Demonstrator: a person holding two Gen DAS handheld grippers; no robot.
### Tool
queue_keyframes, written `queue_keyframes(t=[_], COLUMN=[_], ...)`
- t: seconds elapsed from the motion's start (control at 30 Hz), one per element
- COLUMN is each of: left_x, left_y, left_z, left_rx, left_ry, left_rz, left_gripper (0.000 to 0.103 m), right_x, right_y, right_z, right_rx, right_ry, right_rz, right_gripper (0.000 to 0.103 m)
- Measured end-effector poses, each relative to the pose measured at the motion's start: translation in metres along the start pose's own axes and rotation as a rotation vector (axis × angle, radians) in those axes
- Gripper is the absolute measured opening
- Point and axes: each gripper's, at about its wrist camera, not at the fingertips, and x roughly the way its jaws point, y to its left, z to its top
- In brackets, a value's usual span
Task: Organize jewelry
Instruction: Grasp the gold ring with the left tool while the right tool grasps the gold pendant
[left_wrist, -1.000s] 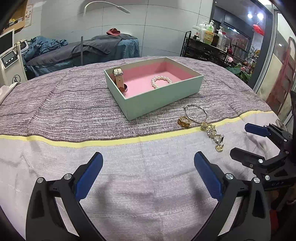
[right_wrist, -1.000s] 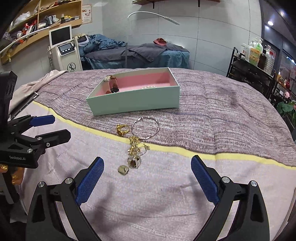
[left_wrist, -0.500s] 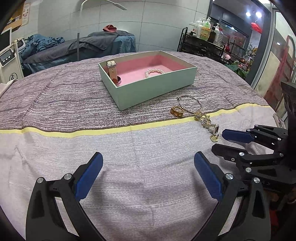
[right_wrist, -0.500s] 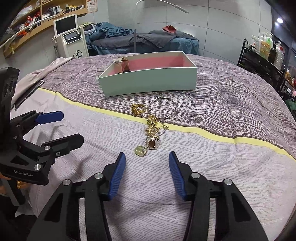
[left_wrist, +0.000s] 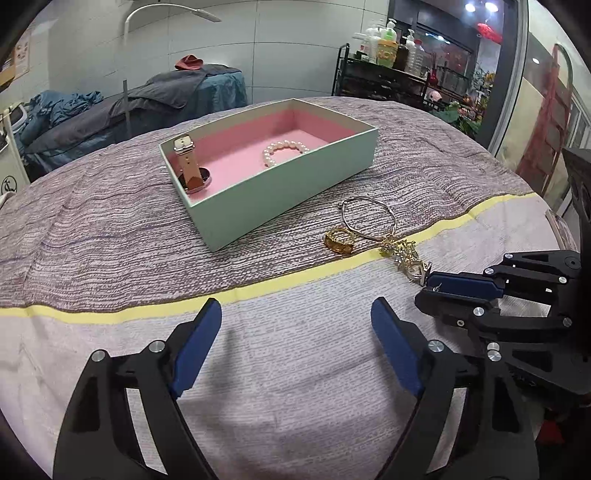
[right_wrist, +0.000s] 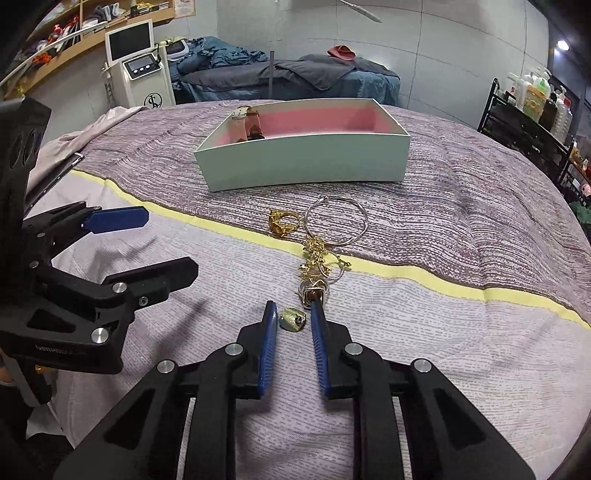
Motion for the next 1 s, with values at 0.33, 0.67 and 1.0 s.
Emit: queue_keyframes(t=[0.33,0.67,1.0], left_x=[0.029,0.051,0.05], left_y=[-0.014,-0.031,-0.036], left_z=[0.019,0.042,0.043], left_rx=[0.069,0.139,0.148], left_ry=[0.037,0.041,0.031], left_rz=[-0.022,-0.04,-0.056], left_gripper=[0.062,0.042,0.024], right_x=[-0.008,-0.014,-0.014], right_y=[-0.012,-0.021,-0.023], right_z=[-0.005,-0.008,-0.008], right_rx=[0.024,0.044,0.053], right_ry=[-0.011,-0.015,-0.015], right_rz=[0.043,0.032,0.036], right_gripper=[0.014,0.014,0.014])
